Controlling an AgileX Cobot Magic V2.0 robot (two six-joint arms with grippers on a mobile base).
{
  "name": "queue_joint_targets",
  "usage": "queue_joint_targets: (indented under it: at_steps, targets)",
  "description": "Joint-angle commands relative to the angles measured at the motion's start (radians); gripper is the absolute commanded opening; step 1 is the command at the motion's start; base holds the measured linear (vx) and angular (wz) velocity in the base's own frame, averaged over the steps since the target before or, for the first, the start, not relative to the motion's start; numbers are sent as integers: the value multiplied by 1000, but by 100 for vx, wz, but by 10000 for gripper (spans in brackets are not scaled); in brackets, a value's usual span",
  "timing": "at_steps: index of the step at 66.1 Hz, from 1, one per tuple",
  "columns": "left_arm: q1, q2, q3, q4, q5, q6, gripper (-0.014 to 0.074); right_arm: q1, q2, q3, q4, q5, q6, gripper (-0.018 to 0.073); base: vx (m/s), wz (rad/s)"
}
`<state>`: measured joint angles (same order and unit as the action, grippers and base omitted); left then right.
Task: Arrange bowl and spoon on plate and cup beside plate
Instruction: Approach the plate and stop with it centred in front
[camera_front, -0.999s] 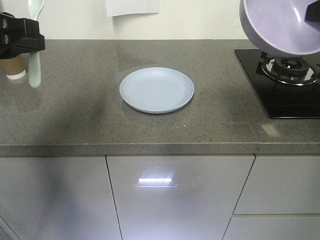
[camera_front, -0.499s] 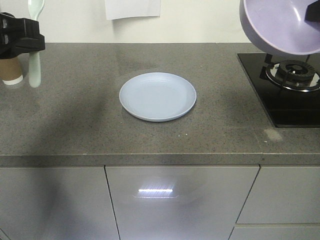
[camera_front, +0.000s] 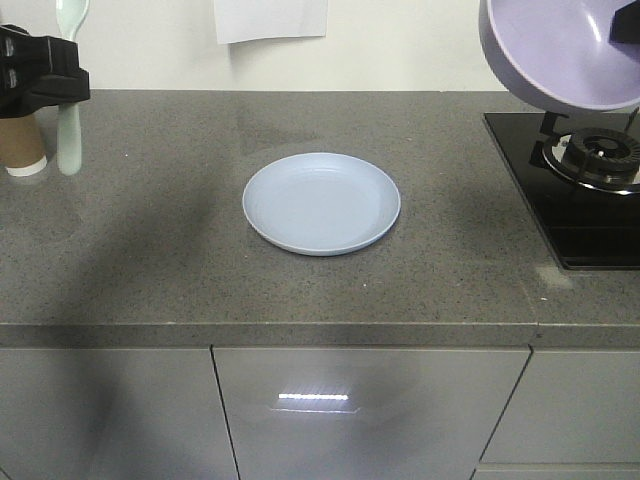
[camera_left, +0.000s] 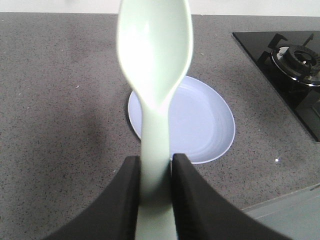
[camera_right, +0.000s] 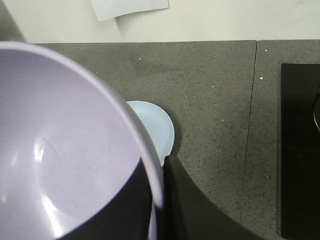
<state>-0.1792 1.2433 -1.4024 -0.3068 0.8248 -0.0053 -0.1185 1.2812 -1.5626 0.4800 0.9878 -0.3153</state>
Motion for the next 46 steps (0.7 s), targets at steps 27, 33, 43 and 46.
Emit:
queue_joint_targets:
  at_steps: [27,33,43,46]
  targets:
    - [-3,-25,-26,-20,-64,-1,-6,-2,-26,-29,31,-56,-7,-10,3,1]
    - [-3,-25,-26,-20,-64,-1,-6,-2,-26,-29,31,-56,-7,-10,3,0]
    - [-3,-25,-26,-20,-64,-1,-6,-2,-26,-29,31,-56,-7,-10,3,0]
    - [-3,-25,-26,-20,-64,-1,-6,-2,-26,-29,31,-56,-7,-10,3,1]
